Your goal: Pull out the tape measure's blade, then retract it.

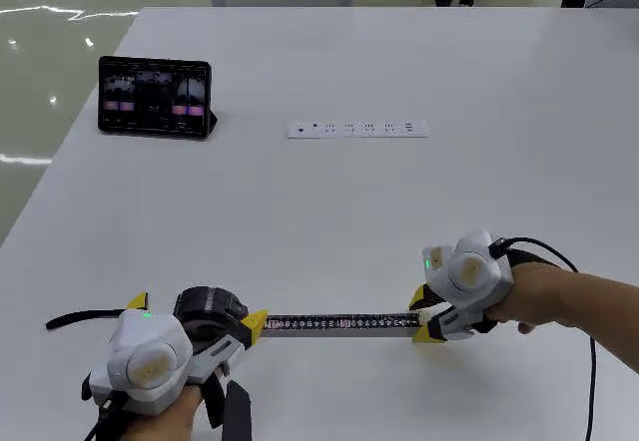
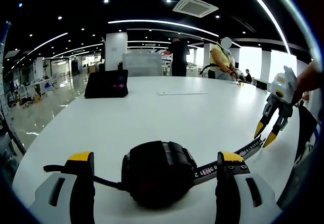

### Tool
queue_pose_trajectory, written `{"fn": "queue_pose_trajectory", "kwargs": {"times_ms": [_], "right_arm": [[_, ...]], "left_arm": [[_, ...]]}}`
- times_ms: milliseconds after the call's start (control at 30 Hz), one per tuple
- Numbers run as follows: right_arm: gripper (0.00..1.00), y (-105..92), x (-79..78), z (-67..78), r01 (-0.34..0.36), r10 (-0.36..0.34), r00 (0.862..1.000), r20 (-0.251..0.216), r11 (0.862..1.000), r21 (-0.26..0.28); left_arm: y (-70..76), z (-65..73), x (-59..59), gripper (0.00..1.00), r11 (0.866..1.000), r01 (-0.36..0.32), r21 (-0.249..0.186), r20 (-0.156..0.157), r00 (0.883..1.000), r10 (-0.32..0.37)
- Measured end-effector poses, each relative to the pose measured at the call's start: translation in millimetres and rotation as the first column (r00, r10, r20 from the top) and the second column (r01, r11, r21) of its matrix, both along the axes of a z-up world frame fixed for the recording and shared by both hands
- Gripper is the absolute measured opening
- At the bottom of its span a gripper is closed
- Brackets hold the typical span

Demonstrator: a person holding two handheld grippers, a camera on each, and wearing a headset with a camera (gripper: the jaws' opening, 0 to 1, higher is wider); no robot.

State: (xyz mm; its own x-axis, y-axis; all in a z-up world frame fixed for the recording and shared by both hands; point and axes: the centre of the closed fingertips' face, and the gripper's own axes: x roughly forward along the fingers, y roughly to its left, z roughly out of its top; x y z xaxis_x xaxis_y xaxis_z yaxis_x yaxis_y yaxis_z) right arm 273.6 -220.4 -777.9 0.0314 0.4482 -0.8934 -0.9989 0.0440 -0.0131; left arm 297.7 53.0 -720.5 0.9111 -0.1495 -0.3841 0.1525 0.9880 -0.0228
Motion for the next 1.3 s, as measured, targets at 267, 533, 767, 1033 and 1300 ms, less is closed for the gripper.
{"fn": "queue_pose_trajectory", "kwargs": {"times_ms": [267,533,767,1033,1300], "right_arm": [[0.14,-2.1,-0.4,-1.6,-0.002,0.002,1.000,-0.003,1.000,-0.008],[0.12,-1.1,-0.2,-2.4,-0.016,0.016,1.000,-0.002,1.000,-0.023],[0.11,-0.8,0.4,-3.3,0.008,-0.009,1.000,-0.019,0.998,-0.059],[0.11,-1.5,0.4,-3.5,0.045,-0.046,0.998,-0.029,0.997,-0.059],[0.10,-1.1,0.5,-3.5,0.059,-0.061,0.997,-0.037,0.997,-0.041]], "left_arm": [[-3.2,2.4,4.7,0.99,1.000,0.000,0.000,0.012,1.000,0.000],[-5.2,1.7,6.8,0.99,1.000,0.001,0.002,0.010,1.000,-0.001],[-6.1,-6.7,6.9,0.84,1.000,0.002,0.006,-0.024,1.000,-0.002],[-8.1,-12.5,6.7,0.67,1.000,-0.005,-0.008,-0.070,0.998,0.005],[-5.9,-17.8,7.2,0.64,1.000,-0.014,0.023,-0.120,0.993,0.016]]}}
